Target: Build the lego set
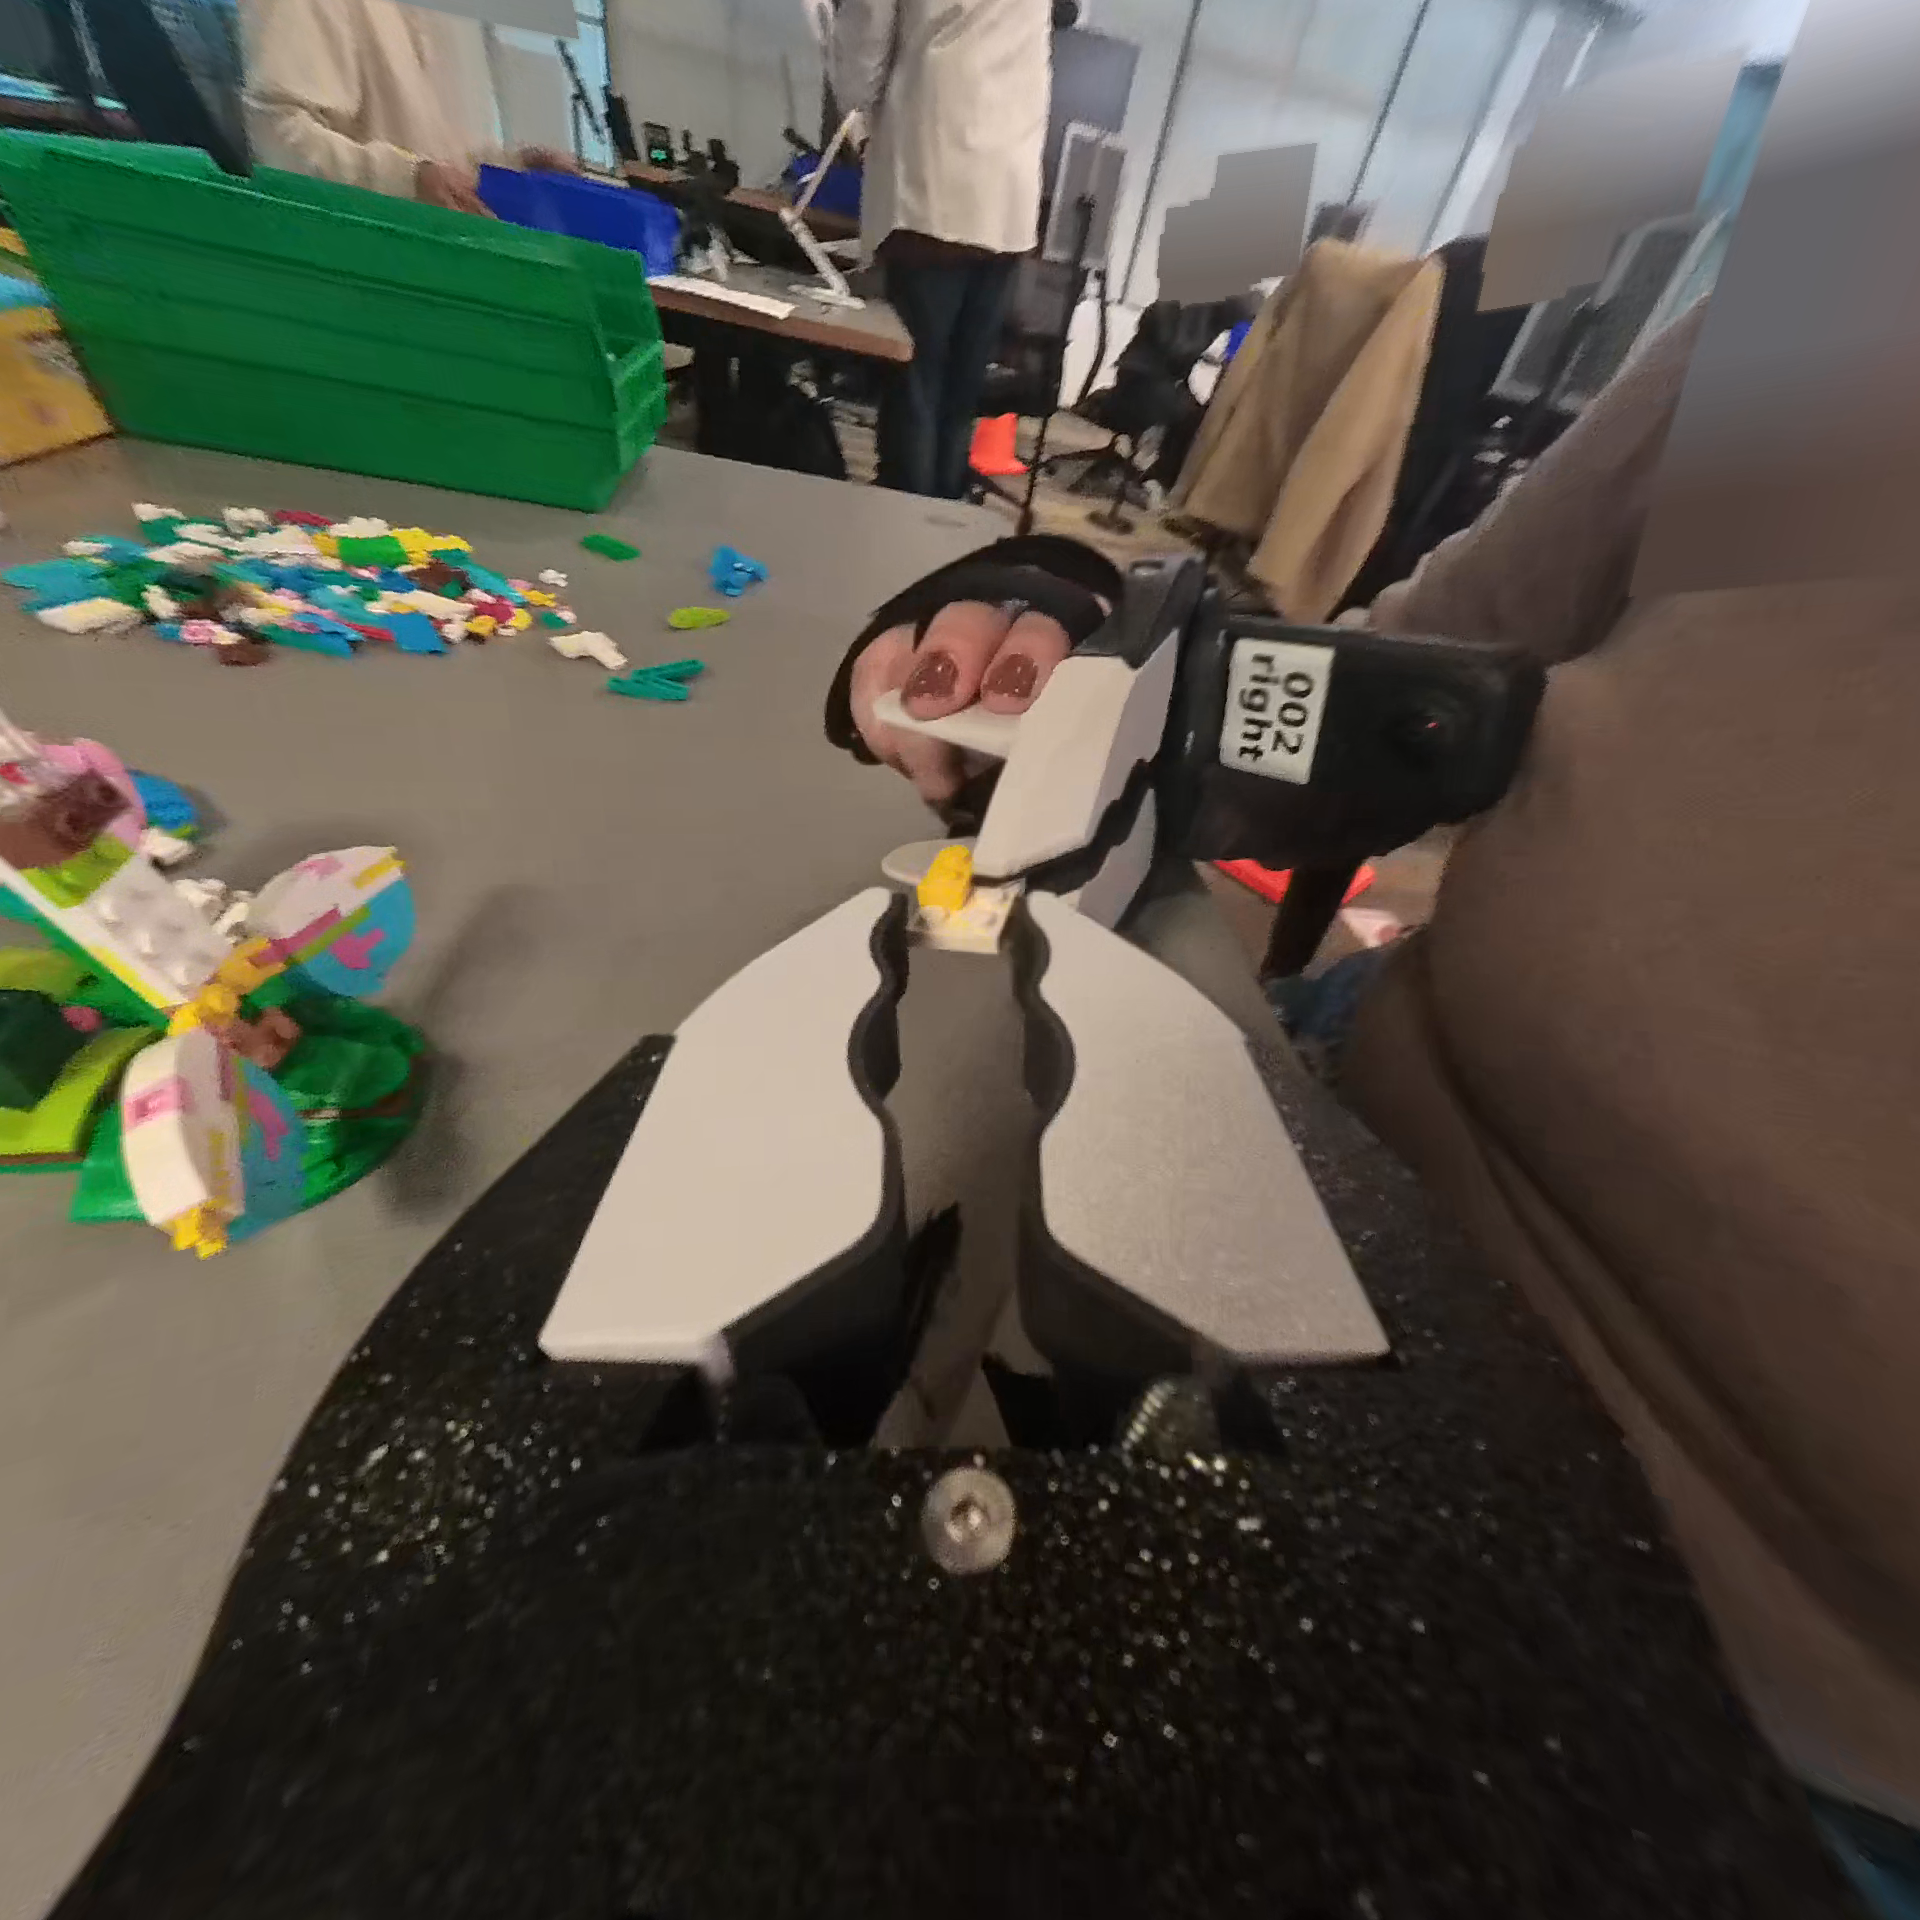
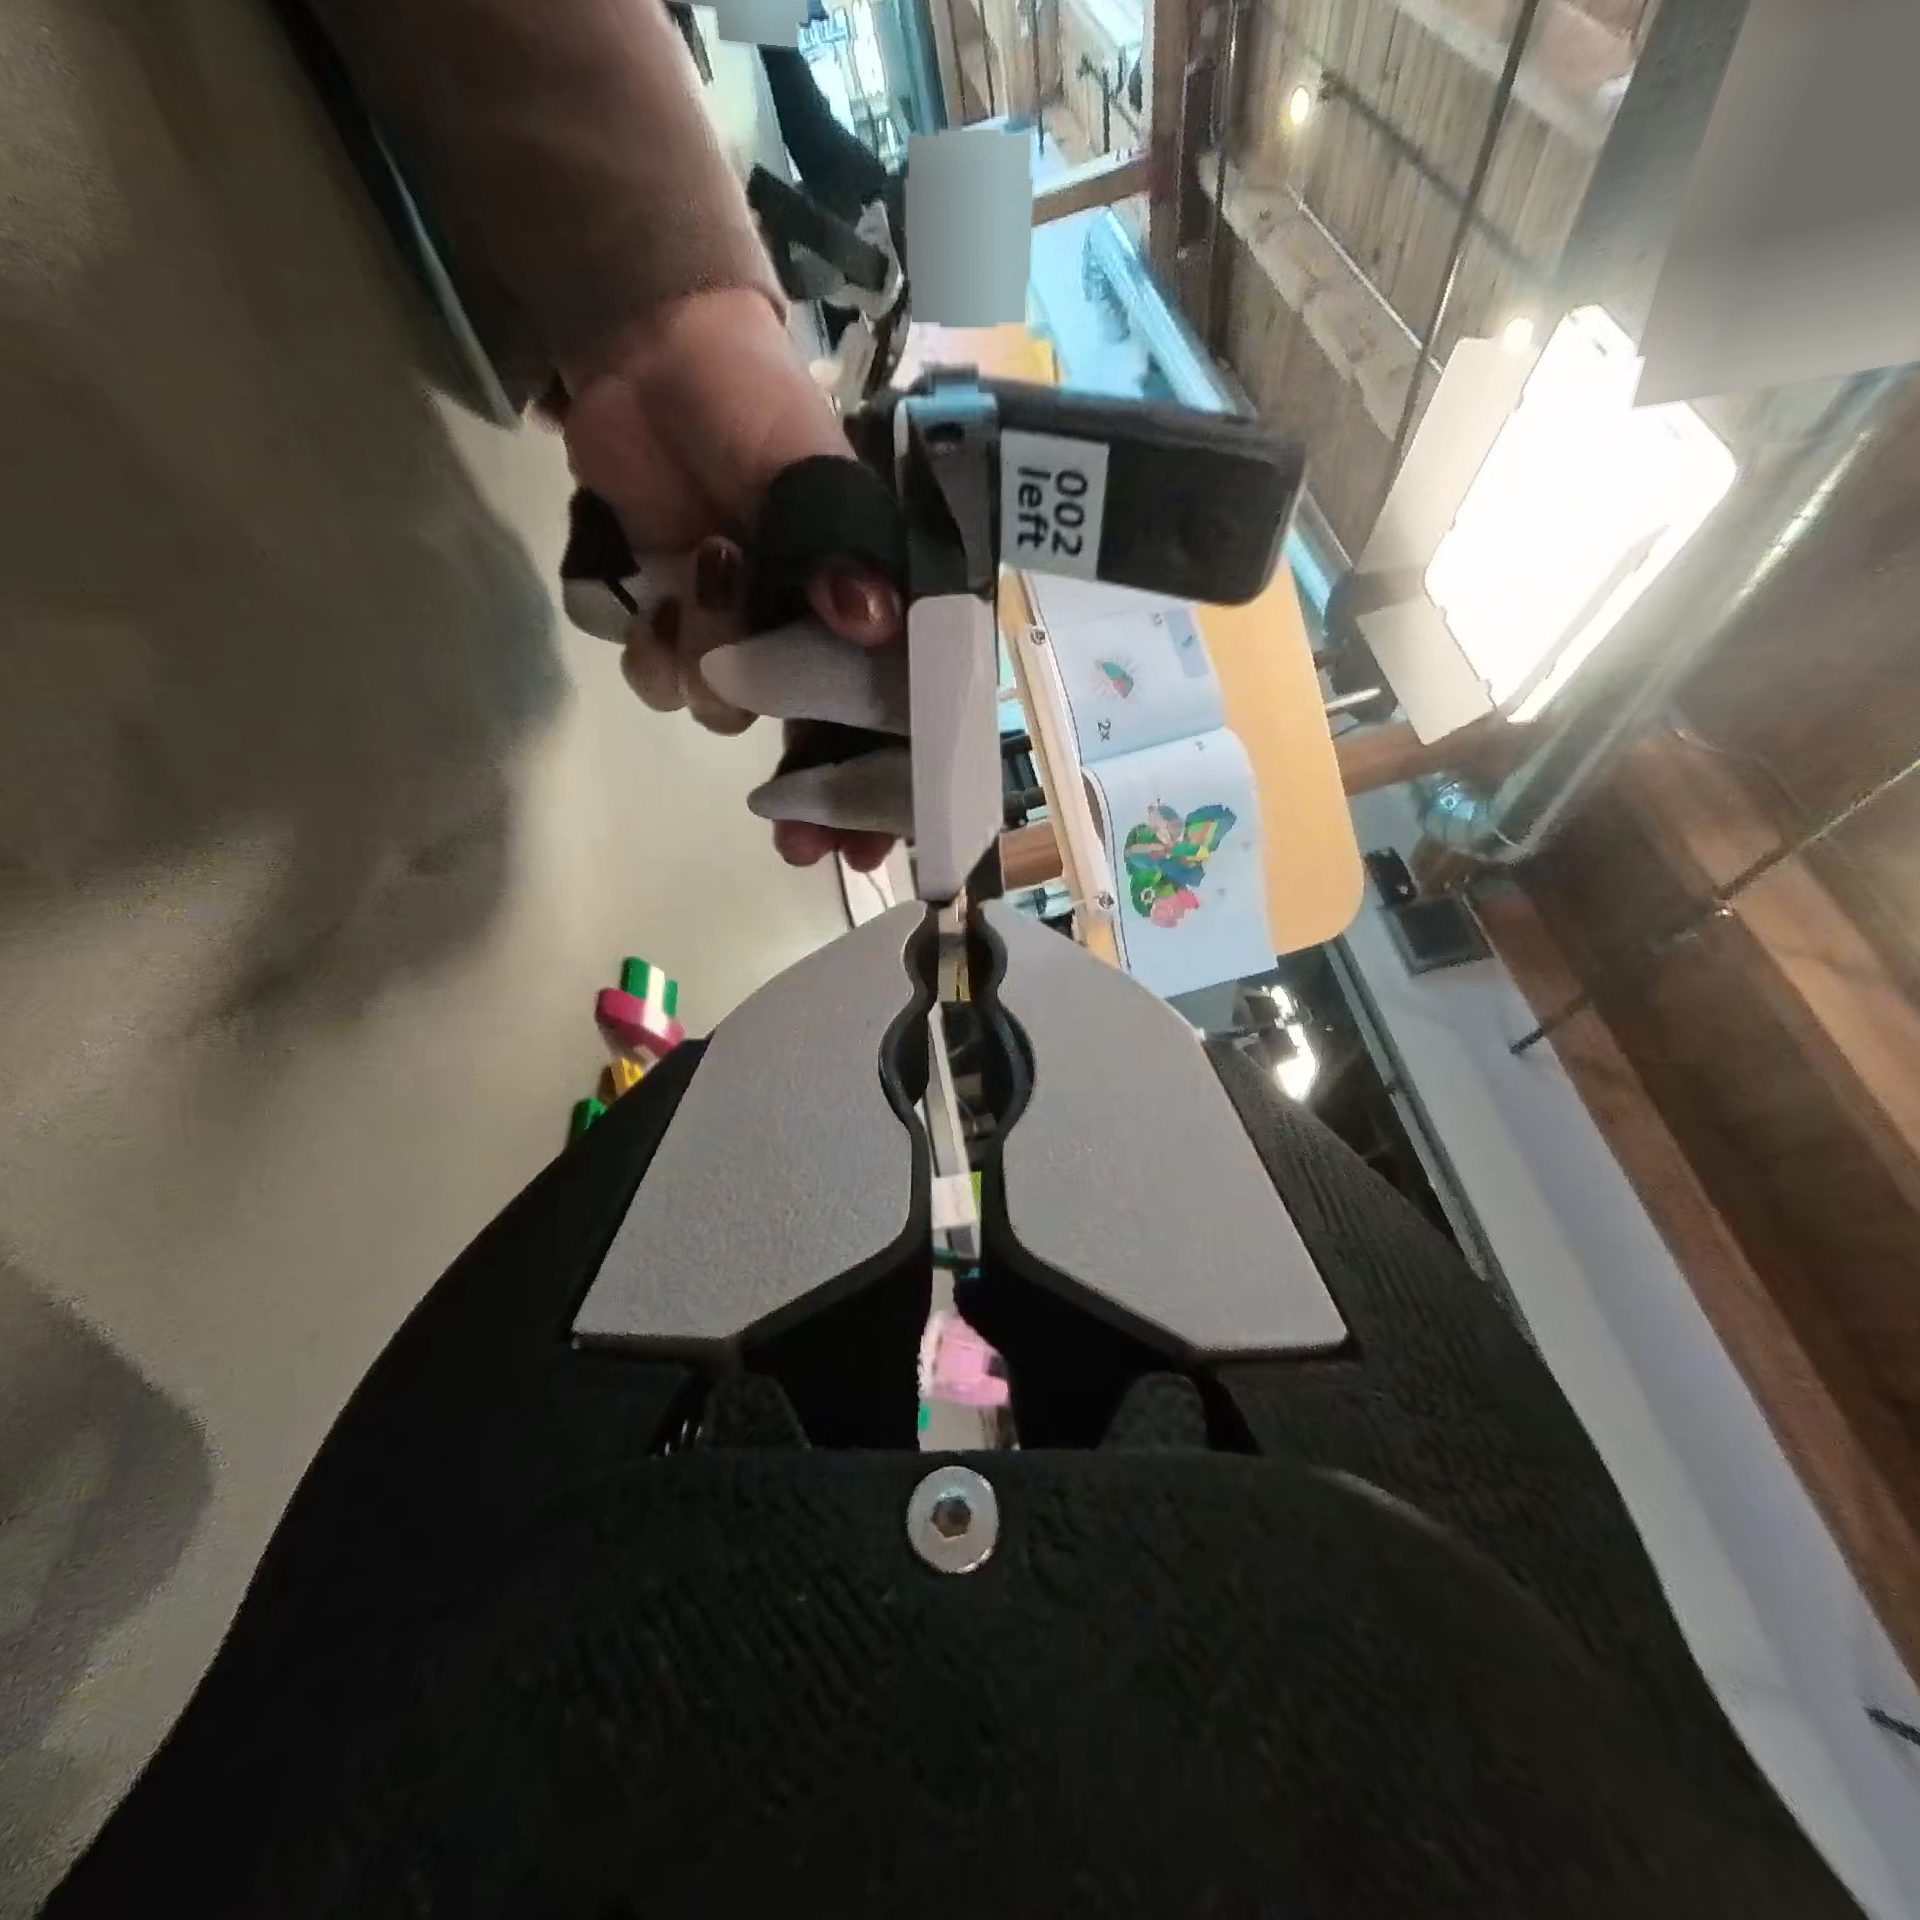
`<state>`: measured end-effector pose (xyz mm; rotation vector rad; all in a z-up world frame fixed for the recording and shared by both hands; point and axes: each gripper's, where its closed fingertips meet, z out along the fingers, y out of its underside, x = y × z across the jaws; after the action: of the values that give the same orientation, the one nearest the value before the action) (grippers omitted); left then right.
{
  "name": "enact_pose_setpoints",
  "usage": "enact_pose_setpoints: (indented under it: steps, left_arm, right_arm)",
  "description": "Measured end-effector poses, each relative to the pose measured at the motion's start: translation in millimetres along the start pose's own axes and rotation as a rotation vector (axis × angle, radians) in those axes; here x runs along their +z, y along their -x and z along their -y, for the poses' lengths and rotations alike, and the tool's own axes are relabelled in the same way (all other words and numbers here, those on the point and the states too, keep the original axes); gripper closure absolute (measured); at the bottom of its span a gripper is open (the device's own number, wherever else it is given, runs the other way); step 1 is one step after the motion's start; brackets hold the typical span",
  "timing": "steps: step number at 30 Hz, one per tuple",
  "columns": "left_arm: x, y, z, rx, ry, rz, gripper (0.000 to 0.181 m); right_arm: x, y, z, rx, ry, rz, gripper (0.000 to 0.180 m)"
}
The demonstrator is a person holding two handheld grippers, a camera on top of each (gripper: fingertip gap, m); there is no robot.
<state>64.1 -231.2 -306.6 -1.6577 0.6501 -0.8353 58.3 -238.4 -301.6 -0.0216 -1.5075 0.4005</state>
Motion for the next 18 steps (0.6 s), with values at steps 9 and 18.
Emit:
enact_pose_setpoints:
  steps: [9,18]
  left_arm:
    - [-12.7,22.0,-5.0,0.186,0.059,0.159,0.164]
    - [-6.5,24.3,-25.5,0.614,0.286,0.288,0.164]
  right_arm:
    - [0.8,6.9,-19.1,0.384,0.069,0.138,0.157]
    - [8.2,20.3,-25.2,1.081,0.086,0.387,0.160]
